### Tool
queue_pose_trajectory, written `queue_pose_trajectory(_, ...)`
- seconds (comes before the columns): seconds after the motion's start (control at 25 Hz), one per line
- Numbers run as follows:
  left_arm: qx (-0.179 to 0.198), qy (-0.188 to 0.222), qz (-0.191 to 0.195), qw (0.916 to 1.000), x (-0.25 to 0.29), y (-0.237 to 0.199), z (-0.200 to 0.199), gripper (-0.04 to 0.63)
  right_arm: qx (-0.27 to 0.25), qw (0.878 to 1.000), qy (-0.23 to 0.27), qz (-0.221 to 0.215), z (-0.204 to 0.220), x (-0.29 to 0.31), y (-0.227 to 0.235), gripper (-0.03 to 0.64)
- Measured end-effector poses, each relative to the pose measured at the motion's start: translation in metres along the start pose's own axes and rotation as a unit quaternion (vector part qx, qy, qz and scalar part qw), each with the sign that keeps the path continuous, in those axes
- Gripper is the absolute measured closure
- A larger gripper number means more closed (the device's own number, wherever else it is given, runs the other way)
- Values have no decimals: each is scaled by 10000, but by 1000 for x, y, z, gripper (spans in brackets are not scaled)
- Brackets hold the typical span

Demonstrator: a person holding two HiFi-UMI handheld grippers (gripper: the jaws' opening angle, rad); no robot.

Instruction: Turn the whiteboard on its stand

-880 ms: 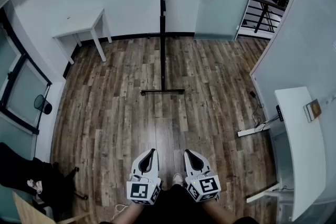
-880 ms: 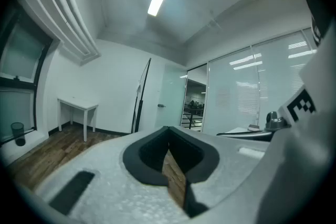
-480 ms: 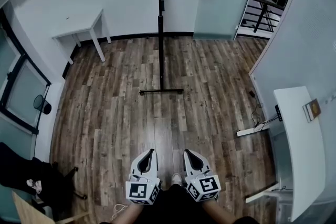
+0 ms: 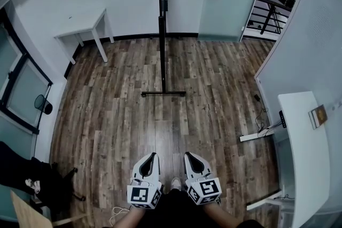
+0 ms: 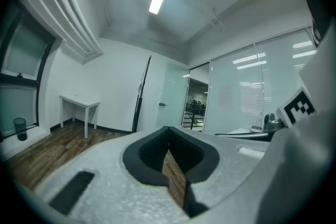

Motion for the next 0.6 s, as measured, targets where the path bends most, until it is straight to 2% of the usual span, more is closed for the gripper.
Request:
queue_pose_trajectory(0.24,-94,-13,-158,9998,10,20,8,580,-34,9998,50,-175,-6,-2,22,603)
queue_pose_trajectory(0.6,-96,-92,-393,9991,51,9,14,580,12,9997,11,-229,-13,26,53,603)
Point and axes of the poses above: the fingertips, and each gripper's own axes: x forward along the fingers, y to its right, z out of its underside, the point moved 1 cm from there along -x, backward along the fingers, and after that the axes turned 9 degrees about -z, right-handed, at the moved point
